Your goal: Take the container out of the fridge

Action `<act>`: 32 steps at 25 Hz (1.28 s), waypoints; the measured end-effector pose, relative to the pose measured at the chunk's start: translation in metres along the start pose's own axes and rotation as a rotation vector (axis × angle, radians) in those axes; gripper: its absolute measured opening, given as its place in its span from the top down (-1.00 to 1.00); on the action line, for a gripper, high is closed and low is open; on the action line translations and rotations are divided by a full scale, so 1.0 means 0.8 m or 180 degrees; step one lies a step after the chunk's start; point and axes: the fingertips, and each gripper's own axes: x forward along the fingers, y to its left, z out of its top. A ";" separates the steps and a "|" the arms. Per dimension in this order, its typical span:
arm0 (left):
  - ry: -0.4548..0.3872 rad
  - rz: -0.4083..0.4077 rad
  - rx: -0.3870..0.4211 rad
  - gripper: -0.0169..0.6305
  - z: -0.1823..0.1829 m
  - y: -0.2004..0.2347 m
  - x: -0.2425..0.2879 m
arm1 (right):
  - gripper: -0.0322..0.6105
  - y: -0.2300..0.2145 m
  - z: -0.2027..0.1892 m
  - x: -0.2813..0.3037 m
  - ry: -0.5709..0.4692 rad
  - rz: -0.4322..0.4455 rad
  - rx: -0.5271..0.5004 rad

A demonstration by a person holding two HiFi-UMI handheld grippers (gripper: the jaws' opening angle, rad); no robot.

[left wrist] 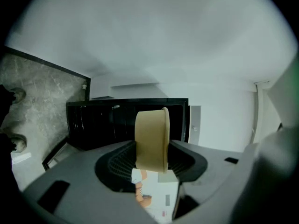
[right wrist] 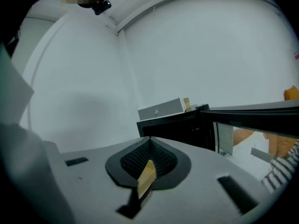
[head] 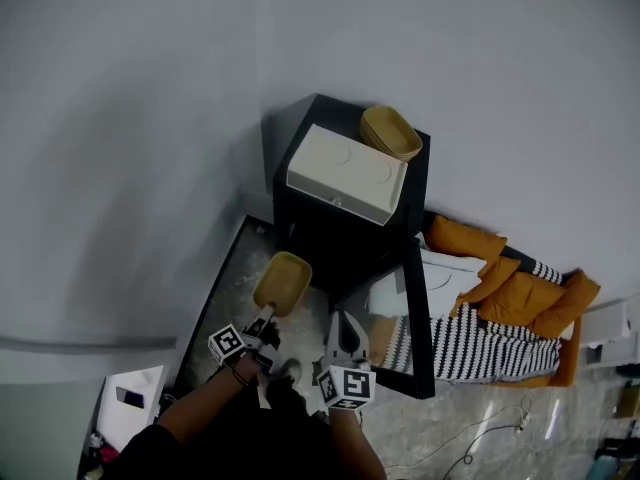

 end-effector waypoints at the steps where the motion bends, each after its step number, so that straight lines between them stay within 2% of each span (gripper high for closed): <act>1: -0.0017 -0.0015 -0.0014 0.35 0.002 -0.011 -0.006 | 0.90 0.003 0.002 -0.002 -0.0003 -0.0004 0.0003; 11: -0.0024 -0.0057 -0.0073 0.35 0.025 -0.097 -0.046 | 0.90 0.037 0.012 -0.016 0.0054 -0.0171 0.0028; 15: -0.0059 -0.0117 0.0045 0.35 0.040 -0.121 -0.049 | 0.90 0.057 0.010 -0.022 0.0115 -0.0189 -0.0023; 22: -0.0132 -0.0115 0.0089 0.35 0.070 -0.138 -0.062 | 0.90 0.079 0.003 -0.019 0.0148 -0.0207 -0.0069; 32: -0.0089 -0.0054 0.0107 0.35 0.079 -0.141 -0.086 | 0.89 0.081 0.004 -0.021 0.0124 -0.0362 -0.0102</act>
